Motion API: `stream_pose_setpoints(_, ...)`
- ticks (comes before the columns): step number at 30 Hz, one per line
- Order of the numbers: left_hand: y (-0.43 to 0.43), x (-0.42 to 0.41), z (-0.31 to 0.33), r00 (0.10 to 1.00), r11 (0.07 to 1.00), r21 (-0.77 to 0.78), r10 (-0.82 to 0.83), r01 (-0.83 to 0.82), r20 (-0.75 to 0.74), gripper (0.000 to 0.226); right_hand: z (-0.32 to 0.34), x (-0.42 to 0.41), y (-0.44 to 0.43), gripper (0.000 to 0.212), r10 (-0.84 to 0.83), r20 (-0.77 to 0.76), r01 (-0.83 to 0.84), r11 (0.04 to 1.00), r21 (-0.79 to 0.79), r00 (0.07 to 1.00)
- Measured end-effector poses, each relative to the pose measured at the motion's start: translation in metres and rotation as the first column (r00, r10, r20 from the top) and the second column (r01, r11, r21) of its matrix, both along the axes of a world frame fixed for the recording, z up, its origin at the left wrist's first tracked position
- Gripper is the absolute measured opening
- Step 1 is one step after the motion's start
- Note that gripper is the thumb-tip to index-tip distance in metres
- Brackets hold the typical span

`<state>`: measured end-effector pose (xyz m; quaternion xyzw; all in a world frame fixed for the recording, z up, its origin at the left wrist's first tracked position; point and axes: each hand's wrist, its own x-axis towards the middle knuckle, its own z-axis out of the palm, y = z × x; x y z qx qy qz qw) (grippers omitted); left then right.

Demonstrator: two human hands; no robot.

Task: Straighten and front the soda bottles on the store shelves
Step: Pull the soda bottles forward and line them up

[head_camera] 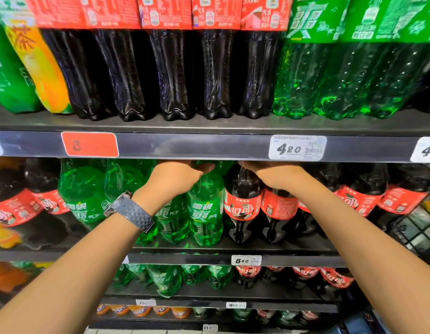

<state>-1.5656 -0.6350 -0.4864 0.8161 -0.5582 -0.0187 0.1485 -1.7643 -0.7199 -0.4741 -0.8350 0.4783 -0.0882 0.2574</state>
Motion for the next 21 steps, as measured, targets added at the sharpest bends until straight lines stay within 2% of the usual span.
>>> stream_pose_setpoints(2, 0.0, -0.002, -0.002, 0.999, 0.997, -0.071, 0.009, -0.012, -0.035, 0.066, 0.002, -0.002, 0.002, 0.054, 0.034, -0.111, -0.027, 0.998, 0.061, 0.993)
stream_pose_setpoints(4, 0.0, -0.004, -0.005, 1.0, 0.995, -0.097, 0.024, -0.025, -0.01, 0.062, 0.003, -0.002, 0.003, 0.053, 0.044, -0.158, -0.031, 0.996, 0.084, 0.986)
stream_pose_setpoints(7, -0.002, -0.004, -0.006, 0.998, 0.997, -0.078, 0.032, -0.028, 0.05, 0.064, 0.005, -0.003, 0.006, 0.054, 0.01, -0.141, 0.0, 0.997, 0.073, 0.99)
stream_pose_setpoints(10, -0.002, -0.003, -0.009, 0.999, 0.994, -0.103, 0.022, -0.02, 0.023, 0.061, 0.003, -0.003, 0.008, 0.057, -0.015, -0.138, 0.027, 0.996, 0.084, 0.99)
stream_pose_setpoints(12, -0.001, -0.002, -0.011, 1.0, 0.991, -0.137, -0.004, 0.004, -0.002, 0.056, 0.0, -0.004, 0.01, 0.061, -0.075, -0.04, 0.078, 0.994, 0.082, 0.996)
stream_pose_setpoints(15, 0.001, 0.002, -0.013, 0.999, 0.989, -0.144, -0.04, 0.034, -0.036, 0.056, -0.008, -0.008, 0.017, 0.074, -0.164, 0.154, 0.173, 0.984, -0.051, 0.974)
stream_pose_setpoints(17, 0.002, 0.003, -0.015, 0.999, 0.988, -0.151, -0.05, 0.046, -0.021, 0.053, -0.011, -0.011, 0.022, 0.062, -0.156, 0.29, 0.208, 0.965, -0.157, 0.944)
stream_pose_setpoints(21, 0.003, 0.002, -0.018, 0.996, 0.978, -0.195, -0.082, 0.074, -0.034, 0.053, -0.016, -0.027, 0.026, 0.038, -0.091, 0.267, 0.191, 0.905, -0.379, 0.959)
